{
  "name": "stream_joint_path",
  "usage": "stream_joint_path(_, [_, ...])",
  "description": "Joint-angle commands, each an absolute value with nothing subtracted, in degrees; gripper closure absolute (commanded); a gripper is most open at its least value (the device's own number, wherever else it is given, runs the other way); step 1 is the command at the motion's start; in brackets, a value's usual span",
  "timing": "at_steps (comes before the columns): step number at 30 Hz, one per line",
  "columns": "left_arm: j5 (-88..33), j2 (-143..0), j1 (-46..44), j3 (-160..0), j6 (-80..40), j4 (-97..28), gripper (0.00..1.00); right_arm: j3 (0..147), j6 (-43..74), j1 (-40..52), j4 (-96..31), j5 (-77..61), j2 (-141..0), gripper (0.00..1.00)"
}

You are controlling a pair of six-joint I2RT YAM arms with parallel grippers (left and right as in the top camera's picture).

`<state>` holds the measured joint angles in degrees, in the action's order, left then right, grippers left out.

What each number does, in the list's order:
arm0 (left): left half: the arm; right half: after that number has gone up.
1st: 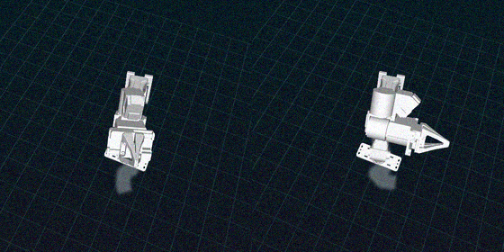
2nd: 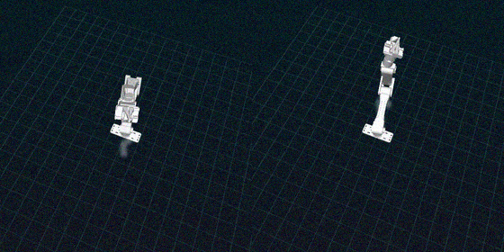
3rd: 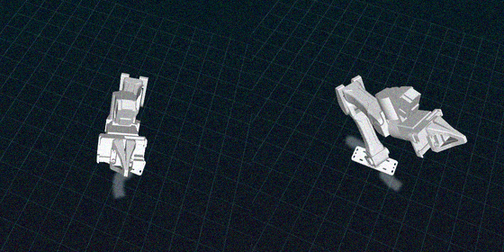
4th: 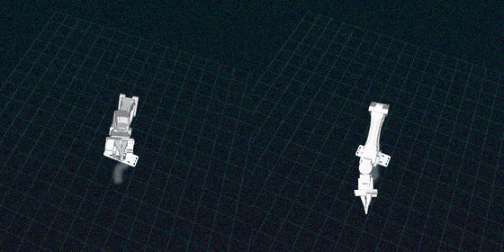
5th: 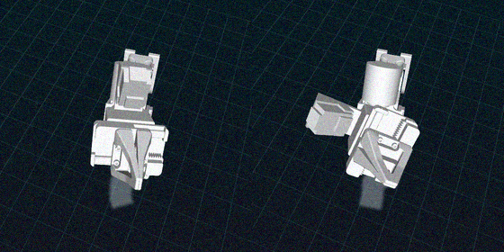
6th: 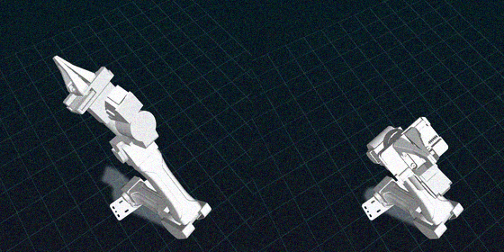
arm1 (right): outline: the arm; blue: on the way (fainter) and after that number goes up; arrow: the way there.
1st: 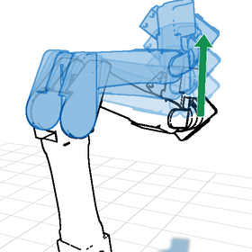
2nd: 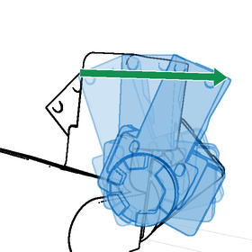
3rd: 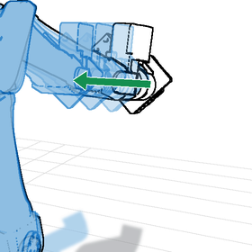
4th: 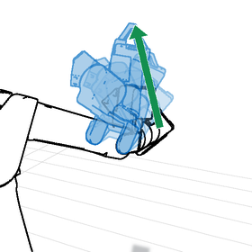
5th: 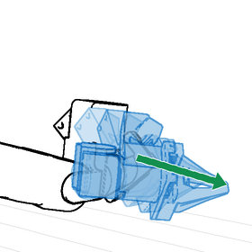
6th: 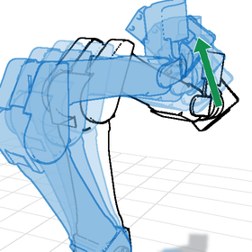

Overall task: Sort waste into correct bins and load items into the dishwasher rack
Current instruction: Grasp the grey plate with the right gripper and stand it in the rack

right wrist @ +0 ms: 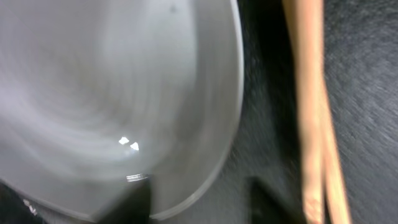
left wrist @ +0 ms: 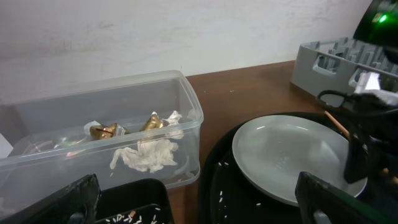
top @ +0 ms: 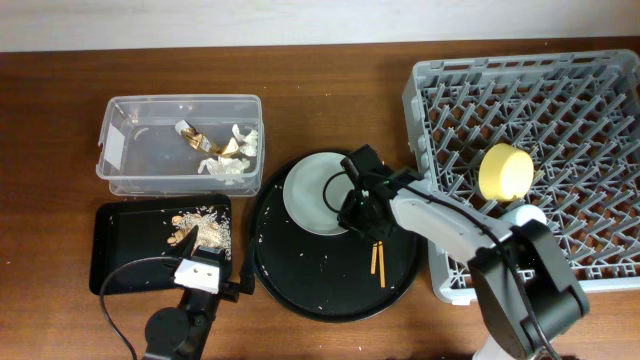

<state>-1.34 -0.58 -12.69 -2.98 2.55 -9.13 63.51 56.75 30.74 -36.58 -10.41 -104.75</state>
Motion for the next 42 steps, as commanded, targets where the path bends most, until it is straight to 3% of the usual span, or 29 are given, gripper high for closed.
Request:
stream_joint_path(1, [-1.76, -0.3, -12.6, -2.55, 2.2, -8.84, 0.01, 63.55, 55.09, 31.11, -34.89, -9.85, -105.84, 0.9])
stream_joint_path(2, [-1.76, -0.3, -12.6, -2.55, 2.2, -8.84, 0.01, 63.9, 54.63, 31.05, -35.14, -9.85, -105.75, 0.95])
stream_joint_path(5, [-1.76, -0.3, -12.6, -2.55, 2.2, -8.84, 0.01, 65.95, 50.13, 31.0, -35.86, -8.82, -103.11, 0.96])
stream_joint_path(9, [-1.78, -0.3, -12.6, -2.52, 2.17, -8.84, 0.01, 71.22, 41.71, 31.0, -42.15, 3.14, -91.83, 0.96])
stream_joint_path(12, [-1.76, -0.3, -12.6, -2.55, 2.2, -8.84, 0.01, 71.61, 41.65, 31.0, -48.21, 25.69, -81.12, 0.96])
stream_joint_path(17, [-1.76, -0.3, -12.6, -2.55, 2.2, -8.84, 0.01, 71.59, 18.06, 29.02, -46.46, 75.61, -69.67, 0.96])
stream_joint_path(18, [-1.76, -0.3, -12.6, -2.55, 2.2, -8.84, 0.01, 71.59, 14.85, 27.49, -45.58, 78.32, -69.76, 0.95])
stream_joint_path(22, [-1.76, -0.3, -12.6, -2.55, 2.2, -8.84, 0.01, 71.59, 9.72, 15.75, -40.82, 78.87, -71.53, 0.96])
stream_joint_path(28, [-1.76, -0.3, -12.6, -2.55, 2.2, -8.84, 0.01, 71.59, -20.71, -0.62, -17.28, 72.18, -83.26, 0.96])
stream_joint_path(31, [-1.76, -0.3, -12.6, -2.55, 2.2, -8.84, 0.01, 71.59, -27.64, -1.93, -12.03, 70.78, -87.74, 0.96])
stream_joint_path(35, [-1.78, -0.3, -12.6, -2.55, 2.2, -8.84, 0.01, 71.59, -28.23, 0.36, -12.19, 68.2, -91.57, 0.96])
stream_joint_path(39, [-1.76, -0.3, -12.6, -2.55, 2.2, -8.84, 0.01, 71.59, -19.35, 4.58, -12.19, 67.35, -89.45, 0.96])
stream_joint_path(40, [-1.76, -0.3, -12.6, -2.52, 2.17, -8.84, 0.01, 71.59, -18.35, 5.34, -12.8, 65.47, -88.2, 0.91])
stream_joint_path(41, [-1.76, -0.3, -12.6, -2.55, 2.2, -8.84, 0.01, 71.59, -16.25, 6.39, -16.21, 59.48, -85.91, 0.56])
stream_joint_path(42, [-1.76, -0.3, -12.6, -2.55, 2.2, -8.84, 0.01, 71.59, -12.43, 6.35, -20.95, 51.92, -83.61, 0.36])
